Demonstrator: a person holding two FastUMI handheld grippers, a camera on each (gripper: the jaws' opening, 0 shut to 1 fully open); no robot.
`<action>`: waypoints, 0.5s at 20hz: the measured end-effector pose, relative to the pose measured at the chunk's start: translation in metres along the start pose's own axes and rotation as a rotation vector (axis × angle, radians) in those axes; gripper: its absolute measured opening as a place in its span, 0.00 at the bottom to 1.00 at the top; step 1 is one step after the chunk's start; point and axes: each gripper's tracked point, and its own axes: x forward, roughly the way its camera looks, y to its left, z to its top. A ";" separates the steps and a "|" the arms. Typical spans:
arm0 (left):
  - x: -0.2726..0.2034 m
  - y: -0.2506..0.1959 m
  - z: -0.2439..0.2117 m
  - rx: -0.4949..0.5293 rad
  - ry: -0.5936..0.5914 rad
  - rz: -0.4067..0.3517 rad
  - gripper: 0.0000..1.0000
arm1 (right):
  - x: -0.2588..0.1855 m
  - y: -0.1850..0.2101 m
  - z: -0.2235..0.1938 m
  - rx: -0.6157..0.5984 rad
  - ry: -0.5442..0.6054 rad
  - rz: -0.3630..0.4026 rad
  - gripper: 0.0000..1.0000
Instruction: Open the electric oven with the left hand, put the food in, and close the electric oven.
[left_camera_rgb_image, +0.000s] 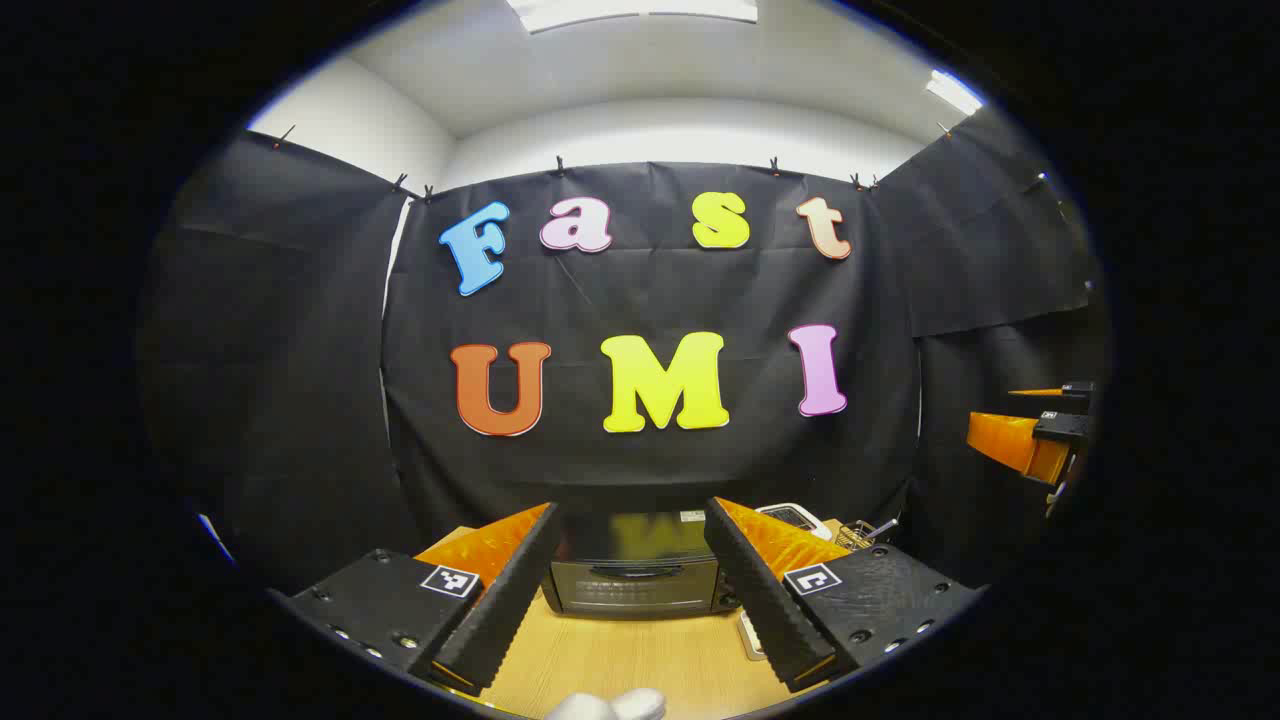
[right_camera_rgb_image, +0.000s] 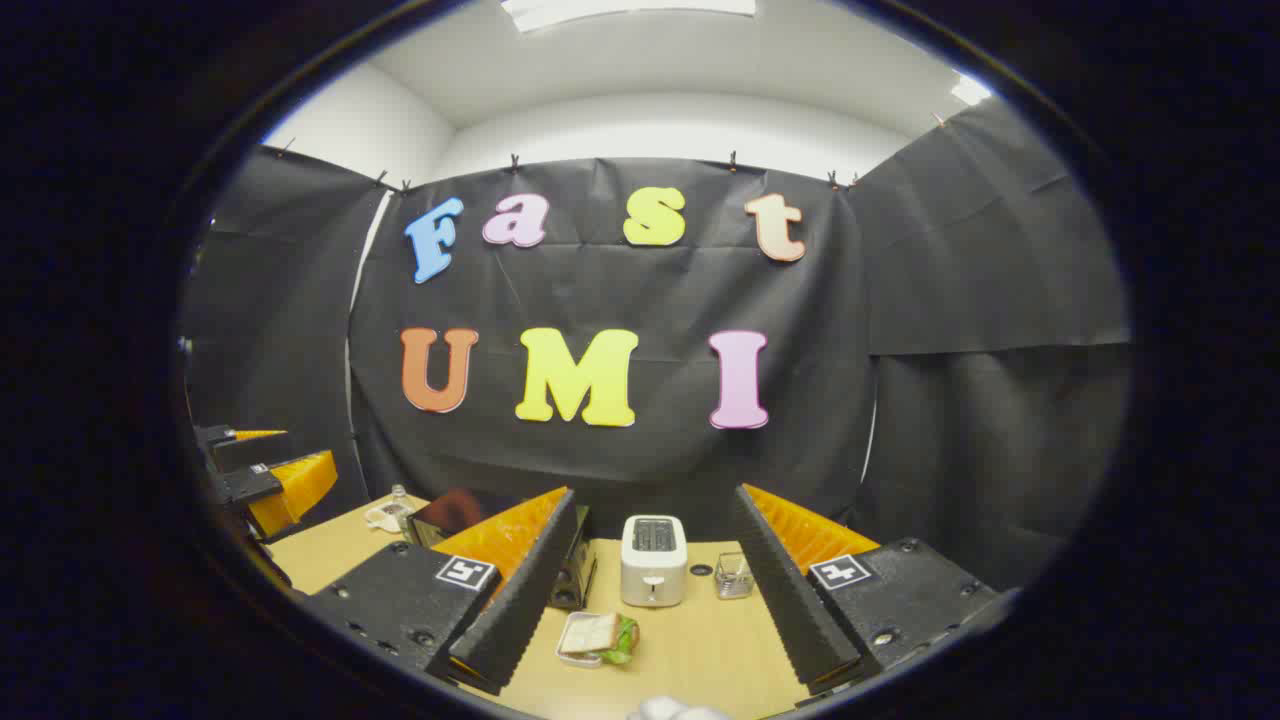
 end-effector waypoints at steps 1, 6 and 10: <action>0.002 0.000 0.000 -0.002 -0.002 -0.001 0.95 | 0.001 0.001 0.000 0.002 0.001 0.002 0.92; 0.009 0.006 0.000 -0.021 -0.003 0.002 0.95 | 0.002 0.004 0.004 -0.018 -0.002 0.001 0.92; 0.016 0.008 -0.001 -0.016 -0.008 0.003 0.95 | 0.001 0.006 0.012 -0.028 -0.009 0.000 0.92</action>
